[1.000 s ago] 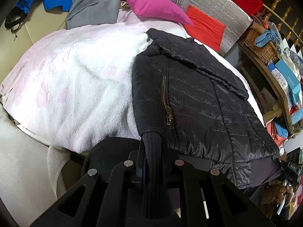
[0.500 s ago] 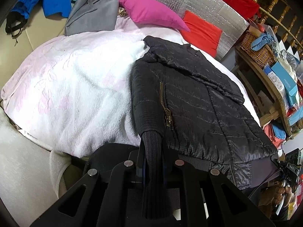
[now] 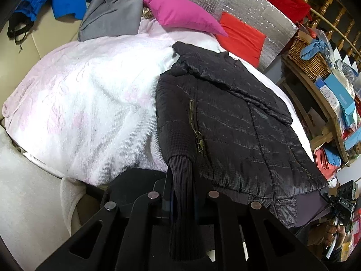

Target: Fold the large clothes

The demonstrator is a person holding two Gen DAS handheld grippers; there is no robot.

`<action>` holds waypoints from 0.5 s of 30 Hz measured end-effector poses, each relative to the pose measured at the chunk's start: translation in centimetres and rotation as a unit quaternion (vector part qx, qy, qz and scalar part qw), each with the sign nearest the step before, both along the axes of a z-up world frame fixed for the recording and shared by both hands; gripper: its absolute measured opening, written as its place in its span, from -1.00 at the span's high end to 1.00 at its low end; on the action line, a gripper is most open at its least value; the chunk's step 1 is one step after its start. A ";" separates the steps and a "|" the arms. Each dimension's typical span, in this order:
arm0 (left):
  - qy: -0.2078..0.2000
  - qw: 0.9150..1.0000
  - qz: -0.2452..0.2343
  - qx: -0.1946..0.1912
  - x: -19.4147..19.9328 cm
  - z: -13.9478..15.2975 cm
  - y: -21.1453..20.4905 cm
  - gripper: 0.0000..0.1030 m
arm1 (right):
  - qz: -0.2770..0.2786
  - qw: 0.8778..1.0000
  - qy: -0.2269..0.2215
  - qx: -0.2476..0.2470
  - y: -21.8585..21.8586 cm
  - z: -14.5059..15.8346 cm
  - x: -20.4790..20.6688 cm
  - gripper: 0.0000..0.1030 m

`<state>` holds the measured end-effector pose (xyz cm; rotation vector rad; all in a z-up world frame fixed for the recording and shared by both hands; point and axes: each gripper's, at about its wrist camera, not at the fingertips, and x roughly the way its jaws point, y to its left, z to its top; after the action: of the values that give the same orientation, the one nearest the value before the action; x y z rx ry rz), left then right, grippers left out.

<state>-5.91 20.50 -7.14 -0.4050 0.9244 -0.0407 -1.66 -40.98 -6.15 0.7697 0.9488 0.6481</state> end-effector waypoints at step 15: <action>-0.023 1.000 -0.006 0.012 2.1 1.8 -0.1 0.75 | 0.003 0.999 -0.034 0.005 0.3 2.0 1.3 0.83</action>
<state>-3.83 20.37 -5.37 -0.3752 0.8809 -0.0510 -0.31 -40.72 -4.12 0.7494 0.8874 0.6808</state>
